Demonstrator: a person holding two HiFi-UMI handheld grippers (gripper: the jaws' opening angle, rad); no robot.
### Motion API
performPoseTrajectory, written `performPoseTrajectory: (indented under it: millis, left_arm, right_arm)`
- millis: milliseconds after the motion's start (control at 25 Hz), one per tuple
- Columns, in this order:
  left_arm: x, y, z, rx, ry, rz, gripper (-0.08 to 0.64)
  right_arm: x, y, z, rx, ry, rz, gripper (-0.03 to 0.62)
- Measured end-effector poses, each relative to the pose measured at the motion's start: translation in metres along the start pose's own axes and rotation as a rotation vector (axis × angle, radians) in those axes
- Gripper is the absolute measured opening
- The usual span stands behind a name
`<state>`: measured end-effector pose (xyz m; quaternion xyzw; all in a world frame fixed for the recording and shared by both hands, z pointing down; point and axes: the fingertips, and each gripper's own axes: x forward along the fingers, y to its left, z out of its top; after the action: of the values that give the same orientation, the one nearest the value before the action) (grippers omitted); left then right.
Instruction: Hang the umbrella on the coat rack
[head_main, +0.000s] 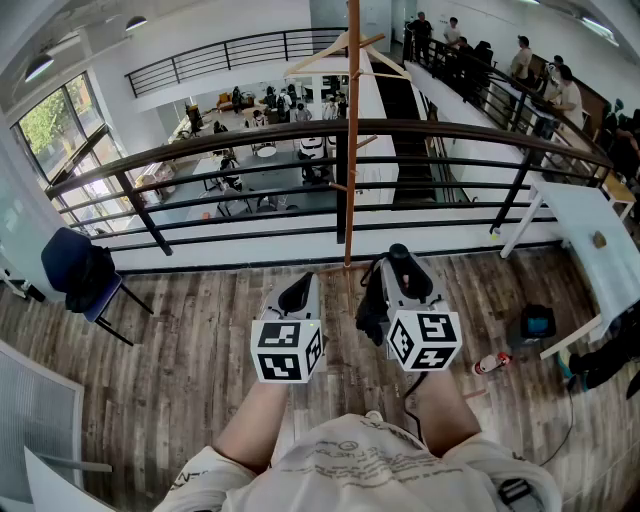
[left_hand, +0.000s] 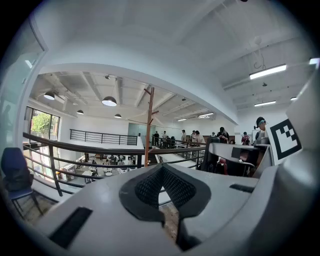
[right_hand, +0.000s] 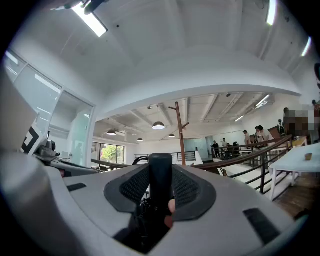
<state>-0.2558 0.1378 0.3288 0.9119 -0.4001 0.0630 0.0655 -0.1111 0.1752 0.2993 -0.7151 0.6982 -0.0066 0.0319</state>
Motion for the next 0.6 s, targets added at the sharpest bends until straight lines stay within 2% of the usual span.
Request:
performPoseTrajectory:
  millis: [320,480,600]
  left_arm:
    - [0.013,-0.003,-0.006,0.005,-0.029,0.020,0.005]
    - [0.026,-0.016,-0.002,0.026,-0.032,0.010,0.005]
    - [0.037,-0.020,0.000,0.047,-0.047,0.031,0.005]
  right_arm:
    - [0.004,-0.017,-0.012,0.021,-0.006,0.021,0.135]
    - [0.008,-0.035,-0.010,0.046,-0.017,0.030,0.135]
    - [0.013,-0.045,-0.012,0.046,-0.010,0.035,0.135]
